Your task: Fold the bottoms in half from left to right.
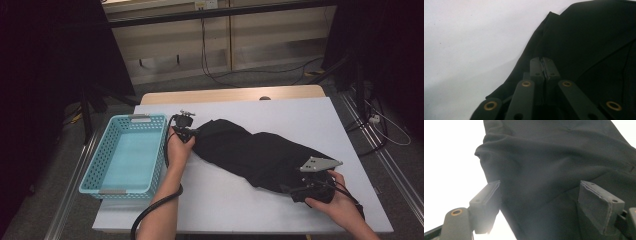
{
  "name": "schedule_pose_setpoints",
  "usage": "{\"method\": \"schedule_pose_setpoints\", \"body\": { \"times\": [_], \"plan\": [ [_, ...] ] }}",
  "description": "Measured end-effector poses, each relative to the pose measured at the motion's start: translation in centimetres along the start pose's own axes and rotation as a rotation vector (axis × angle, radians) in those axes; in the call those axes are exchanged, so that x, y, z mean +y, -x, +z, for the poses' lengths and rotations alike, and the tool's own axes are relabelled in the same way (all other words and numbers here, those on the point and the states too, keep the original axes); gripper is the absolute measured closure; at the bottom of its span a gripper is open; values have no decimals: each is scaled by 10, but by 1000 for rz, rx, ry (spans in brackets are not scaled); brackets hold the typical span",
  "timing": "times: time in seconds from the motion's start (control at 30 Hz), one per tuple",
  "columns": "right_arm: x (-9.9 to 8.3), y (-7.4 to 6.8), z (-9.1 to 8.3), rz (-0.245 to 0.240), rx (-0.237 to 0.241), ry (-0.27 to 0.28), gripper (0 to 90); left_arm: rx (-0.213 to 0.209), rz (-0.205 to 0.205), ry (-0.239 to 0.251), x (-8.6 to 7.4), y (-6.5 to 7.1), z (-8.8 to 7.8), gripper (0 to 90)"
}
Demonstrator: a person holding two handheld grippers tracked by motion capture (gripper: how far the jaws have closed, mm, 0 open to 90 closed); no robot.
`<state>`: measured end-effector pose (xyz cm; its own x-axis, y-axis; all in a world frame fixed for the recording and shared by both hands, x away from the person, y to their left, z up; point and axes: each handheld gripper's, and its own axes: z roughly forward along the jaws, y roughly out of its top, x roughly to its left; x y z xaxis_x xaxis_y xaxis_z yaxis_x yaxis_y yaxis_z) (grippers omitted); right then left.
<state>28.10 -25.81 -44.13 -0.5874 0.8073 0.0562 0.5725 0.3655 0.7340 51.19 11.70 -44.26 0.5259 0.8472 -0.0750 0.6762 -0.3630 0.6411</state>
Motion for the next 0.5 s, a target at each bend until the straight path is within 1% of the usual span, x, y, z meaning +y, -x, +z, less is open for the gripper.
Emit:
{"method": "schedule_pose_setpoints", "body": {
  "times": [0.07, 0.13, 0.17, 0.2, 0.23, 0.27, 0.33, 0.37, 0.4, 0.43, 0.47, 0.5],
  "plan": [
    [0, 0, 0, 1, 1, 0, 194, -2, -28, 15, 1, -3, -3, 891],
    [0, 0, -1, 0, 1, 1, 194, 3, -32, 27, 3, -6, -8, 892],
    [0, 0, -1, 0, 1, 1, 193, 11, -37, 38, 4, -7, -10, 893],
    [-1, 0, -1, 0, 1, 0, 193, 19, -38, 38, 5, -9, -12, 894],
    [-1, 1, -1, 2, 1, -1, 192, 28, -51, 45, 5, -11, -14, 894],
    [-1, 1, -1, 2, 1, -1, 192, 26, -57, 45, 5, -13, -16, 894],
    [-1, 1, -2, 4, 2, -1, 191, 43, -50, 58, 5, -16, -18, 893],
    [-1, 1, -2, 2, 2, 1, 191, 54, -42, 54, 4, -17, -18, 889],
    [-1, 1, -2, 3, 4, 1, 191, 51, -53, 56, 3, -17, -18, 885],
    [0, 0, -2, 3, 4, 2, 190, 54, -60, 60, 2, -18, -18, 870],
    [0, 0, -1, 4, 4, 2, 189, 61, -61, 56, 1, -18, -18, 824],
    [0, 0, -1, 5, 4, 2, 189, 72, -53, 52, 1, -17, -18, 760]
  ]
}}
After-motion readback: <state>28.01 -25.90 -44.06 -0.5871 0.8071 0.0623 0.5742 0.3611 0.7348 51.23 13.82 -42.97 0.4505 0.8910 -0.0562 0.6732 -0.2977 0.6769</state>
